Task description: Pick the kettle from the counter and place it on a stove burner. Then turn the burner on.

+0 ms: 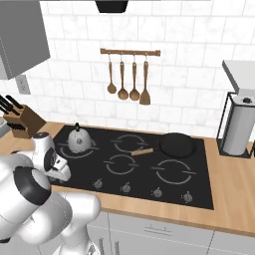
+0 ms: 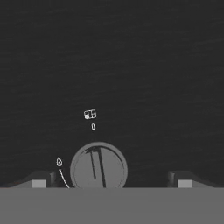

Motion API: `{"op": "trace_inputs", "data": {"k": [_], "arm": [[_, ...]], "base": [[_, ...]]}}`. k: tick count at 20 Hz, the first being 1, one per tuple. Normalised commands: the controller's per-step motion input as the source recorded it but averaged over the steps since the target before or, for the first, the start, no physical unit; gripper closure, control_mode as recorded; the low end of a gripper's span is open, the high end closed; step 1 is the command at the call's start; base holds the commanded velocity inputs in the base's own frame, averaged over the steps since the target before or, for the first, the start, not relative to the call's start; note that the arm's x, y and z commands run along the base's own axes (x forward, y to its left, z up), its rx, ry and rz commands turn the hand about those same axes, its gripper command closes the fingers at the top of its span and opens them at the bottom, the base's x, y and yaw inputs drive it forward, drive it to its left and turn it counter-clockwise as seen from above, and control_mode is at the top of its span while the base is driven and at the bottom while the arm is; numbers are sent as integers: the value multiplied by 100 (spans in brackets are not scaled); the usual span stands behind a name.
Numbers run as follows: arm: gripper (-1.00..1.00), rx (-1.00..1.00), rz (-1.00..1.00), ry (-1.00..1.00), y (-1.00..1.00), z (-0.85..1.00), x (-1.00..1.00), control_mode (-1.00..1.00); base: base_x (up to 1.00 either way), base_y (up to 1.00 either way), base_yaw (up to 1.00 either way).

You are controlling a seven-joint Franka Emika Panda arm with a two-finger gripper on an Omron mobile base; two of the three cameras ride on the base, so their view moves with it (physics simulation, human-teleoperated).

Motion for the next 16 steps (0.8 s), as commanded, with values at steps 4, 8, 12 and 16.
{"op": "trace_inputs", "data": {"k": [4, 8, 12, 16], "arm": [[-100, 0, 0, 0, 7, 0, 16, -100], [-100, 0, 0, 0, 1, -1, 0, -100], [-100, 0, 0, 0, 0, -2, 0, -100], [-100, 0, 0, 0, 0, -1, 0, -100]], "base": [[0, 0, 0], [0, 0, 0], [0, 0, 0], [0, 0, 0]]}}
